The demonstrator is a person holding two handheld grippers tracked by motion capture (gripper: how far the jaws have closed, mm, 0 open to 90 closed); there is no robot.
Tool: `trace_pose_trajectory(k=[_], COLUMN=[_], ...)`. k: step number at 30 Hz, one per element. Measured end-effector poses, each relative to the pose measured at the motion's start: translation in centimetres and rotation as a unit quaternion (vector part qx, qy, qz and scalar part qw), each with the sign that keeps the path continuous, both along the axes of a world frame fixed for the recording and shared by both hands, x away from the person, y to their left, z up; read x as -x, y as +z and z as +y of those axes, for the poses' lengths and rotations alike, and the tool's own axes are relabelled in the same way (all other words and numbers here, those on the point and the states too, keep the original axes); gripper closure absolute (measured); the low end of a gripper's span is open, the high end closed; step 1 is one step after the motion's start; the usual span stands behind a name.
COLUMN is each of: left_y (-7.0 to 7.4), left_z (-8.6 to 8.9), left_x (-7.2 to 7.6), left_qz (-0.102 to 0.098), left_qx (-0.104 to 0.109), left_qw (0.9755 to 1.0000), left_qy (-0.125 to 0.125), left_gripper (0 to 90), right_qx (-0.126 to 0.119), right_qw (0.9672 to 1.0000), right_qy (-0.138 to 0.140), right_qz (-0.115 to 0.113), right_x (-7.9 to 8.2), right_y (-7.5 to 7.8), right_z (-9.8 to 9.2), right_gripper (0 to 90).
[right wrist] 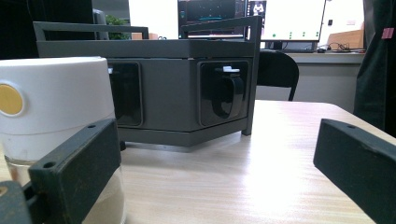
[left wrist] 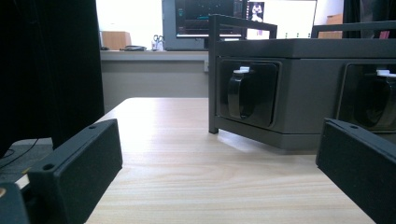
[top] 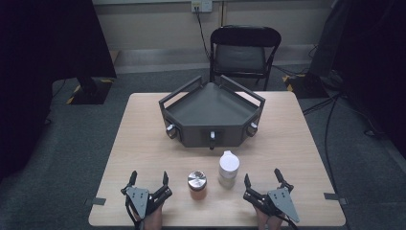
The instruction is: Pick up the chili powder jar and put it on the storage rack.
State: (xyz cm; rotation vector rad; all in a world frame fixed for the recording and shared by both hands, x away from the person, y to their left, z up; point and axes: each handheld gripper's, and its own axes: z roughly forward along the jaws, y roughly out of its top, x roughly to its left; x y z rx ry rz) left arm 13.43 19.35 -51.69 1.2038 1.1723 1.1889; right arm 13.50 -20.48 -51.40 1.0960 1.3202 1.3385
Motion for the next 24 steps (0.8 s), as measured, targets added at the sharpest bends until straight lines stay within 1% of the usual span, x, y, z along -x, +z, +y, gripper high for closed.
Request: trace_pose_trajectory(k=[5,7,9,13,15,17,19,21,22,24], left_y=[0.0,0.0,-0.1,-0.1,-0.1,0.2,0.2,0.6,0.7,0.8], left_z=[0.1,-0.1,-0.2,-0.2,-0.1,0.2,0.3,0.5,0.7,0.8], left_x=[0.0,0.1,0.2,0.3,0.3,0.4,0.4,0.4,0.5,0.5], left_qz=[0.0,-0.001,-0.005,-0.006,-0.005,-0.004,-0.005,0.0,0.0,-0.001], left_qx=[0.0,-0.001,-0.008,-0.009,-0.006,0.002,0.003,0.009,0.014,0.016], left_qw=[1.0,1.0,1.0,0.9999,1.0,1.0,0.9999,0.9998,0.9997,0.9995], left_qy=[-0.004,0.0,0.0,-0.003,-0.003,-0.007,-0.009,-0.016,-0.022,-0.026], left_gripper=[0.0,0.0,0.0,0.0,0.0,0.0,0.0,0.0,0.0,0.0], right_qx=[0.0,0.0,0.0,0.0,0.0,0.0,0.0,0.0,0.0,0.0], right_qw=[1.0,1.0,1.0,1.0,1.0,1.0,1.0,1.0,1.0,1.0], right_qy=[-0.001,-0.001,-0.001,-0.003,-0.003,-0.003,-0.003,-0.003,-0.003,-0.005], right_qz=[0.0,0.0,0.0,0.0,0.0,0.0,0.0,0.0,0.0,0.0], right_x=[0.0,0.0,0.0,0.0,0.0,0.0,0.0,0.0,0.0,0.0], right_y=[0.0,0.0,0.0,0.0,0.0,0.0,0.0,0.0,0.0,0.0], right_z=[0.0,0.0,0.0,0.1,0.1,0.1,0.1,0.1,0.1,0.2], right_gripper=[0.0,0.0,0.0,0.0,0.0,0.0,0.0,0.0,0.0,0.0])
